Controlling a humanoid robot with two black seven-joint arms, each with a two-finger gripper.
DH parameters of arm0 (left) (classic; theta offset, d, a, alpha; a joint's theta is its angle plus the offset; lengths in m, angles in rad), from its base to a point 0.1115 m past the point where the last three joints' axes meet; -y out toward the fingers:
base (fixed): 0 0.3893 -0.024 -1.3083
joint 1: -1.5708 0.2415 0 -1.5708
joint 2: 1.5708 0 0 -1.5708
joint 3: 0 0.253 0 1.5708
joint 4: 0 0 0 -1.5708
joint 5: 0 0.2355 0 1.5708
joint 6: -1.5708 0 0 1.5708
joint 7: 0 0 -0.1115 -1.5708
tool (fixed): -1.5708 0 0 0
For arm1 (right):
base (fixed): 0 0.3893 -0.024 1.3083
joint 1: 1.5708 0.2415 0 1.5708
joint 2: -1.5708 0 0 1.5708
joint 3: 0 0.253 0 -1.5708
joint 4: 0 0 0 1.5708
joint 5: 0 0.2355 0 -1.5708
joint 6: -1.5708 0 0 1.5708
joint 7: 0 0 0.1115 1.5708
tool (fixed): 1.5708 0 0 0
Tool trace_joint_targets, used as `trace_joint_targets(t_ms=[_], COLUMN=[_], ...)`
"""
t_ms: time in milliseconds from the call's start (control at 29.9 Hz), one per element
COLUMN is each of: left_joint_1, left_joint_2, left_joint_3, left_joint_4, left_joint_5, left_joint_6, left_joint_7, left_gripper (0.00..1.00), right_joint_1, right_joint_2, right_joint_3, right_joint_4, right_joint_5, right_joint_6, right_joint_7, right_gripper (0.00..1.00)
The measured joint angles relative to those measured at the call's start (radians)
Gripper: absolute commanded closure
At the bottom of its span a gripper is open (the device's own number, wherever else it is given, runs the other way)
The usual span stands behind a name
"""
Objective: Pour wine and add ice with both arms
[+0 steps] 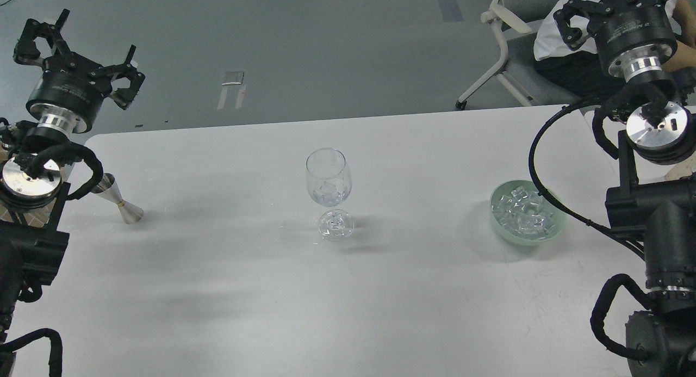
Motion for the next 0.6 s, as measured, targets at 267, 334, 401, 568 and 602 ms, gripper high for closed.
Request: trace_joint_targets(t_ms=[267,334,401,568,602], left_joint_1=[-0.001,-0.001,-0.001,-0.001,-0.001], left_joint_2=[-0.003,0.001,0.001,-0.002,-0.004], left_joint_3=[0.004,0.005,0.005,0.004,0.004], left_joint_4=[0.0,0.0,0.0,0.0,0.0], left_joint_5=[0.0,0.0,0.0,0.0,0.0], left_joint_6=[0.001,0.001,0.001,0.001,0.001], left_joint_7=[0.0,0.0,0.0,0.0,0.0], left_gripper=[0.02,0.02,0.02,0.02,0.02], right_joint_1=[-0.001,-0.001,-0.001,-0.003,-0.004], right_joint_2=[0.0,0.0,0.0,0.0,0.0], right_joint_3=[0.001,0.001,0.001,0.0,-0.001], right_joint_4=[-0.002,0.0,0.005,0.018,0.021], right_joint_5=[0.0,0.0,0.0,0.0,0.0], right_joint_6=[0.0,0.0,0.0,0.0,0.001], right_joint_7=[0.0,0.0,0.0,-0.001,-0.001], right_gripper=[0.0,0.0,0.0,0.0,0.0])
